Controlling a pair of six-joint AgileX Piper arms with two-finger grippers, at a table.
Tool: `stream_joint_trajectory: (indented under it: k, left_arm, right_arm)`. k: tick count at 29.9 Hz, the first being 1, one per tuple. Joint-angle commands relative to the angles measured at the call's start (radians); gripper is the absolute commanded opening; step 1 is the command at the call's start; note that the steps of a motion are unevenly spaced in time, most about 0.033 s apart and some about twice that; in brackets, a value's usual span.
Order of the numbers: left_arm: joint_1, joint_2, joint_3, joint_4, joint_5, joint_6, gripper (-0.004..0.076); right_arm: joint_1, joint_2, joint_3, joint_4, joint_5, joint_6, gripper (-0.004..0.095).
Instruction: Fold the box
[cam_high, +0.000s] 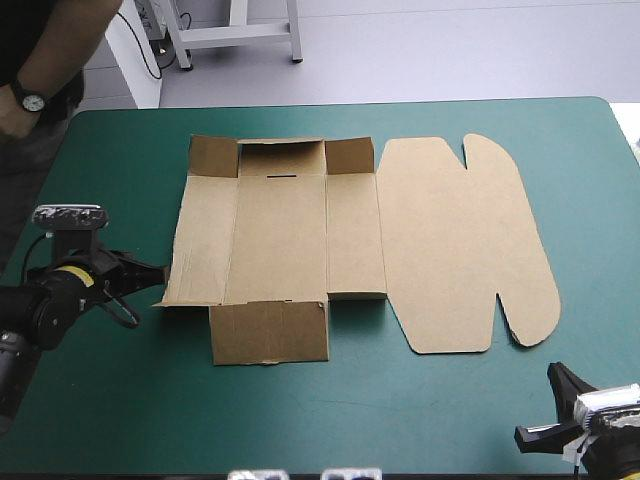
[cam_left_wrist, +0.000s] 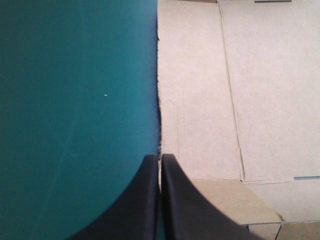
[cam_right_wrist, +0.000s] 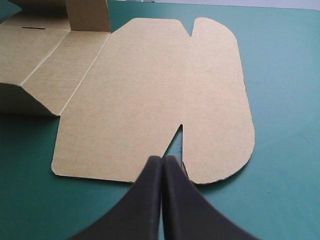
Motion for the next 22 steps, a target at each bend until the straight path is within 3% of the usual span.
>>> stream_joint_trajectory:
  k: [1, 5, 8, 11, 22]
  left_arm:
    - [0.017, 0.086, -0.078, -0.128, -0.080, 0.108, 0.0017]
    - [0.133, 0.201, -0.142, -0.409, -0.050, 0.327, 0.0017]
    - [0.302, 0.292, -0.194, -0.687, 0.075, 0.552, 0.0017]
    - [0.418, 0.382, -0.221, -0.894, 0.189, 0.670, 0.0017]
    - [0.488, 0.705, -0.333, -0.913, 0.377, 0.692, 0.0014]
  right_arm:
    - [-0.005, -0.023, -0.022, 0.005, -0.077, -0.004, -0.0020]
    - [-0.005, -0.023, -0.022, 0.005, -0.077, -0.004, -0.0020]
    - [-0.005, -0.023, -0.022, 0.005, -0.077, -0.004, -0.0020]
    - [-0.005, -0.023, -0.022, 0.005, -0.077, -0.004, -0.0020]
    - [-0.005, -0.023, -0.022, 0.005, -0.077, -0.004, -0.0020]
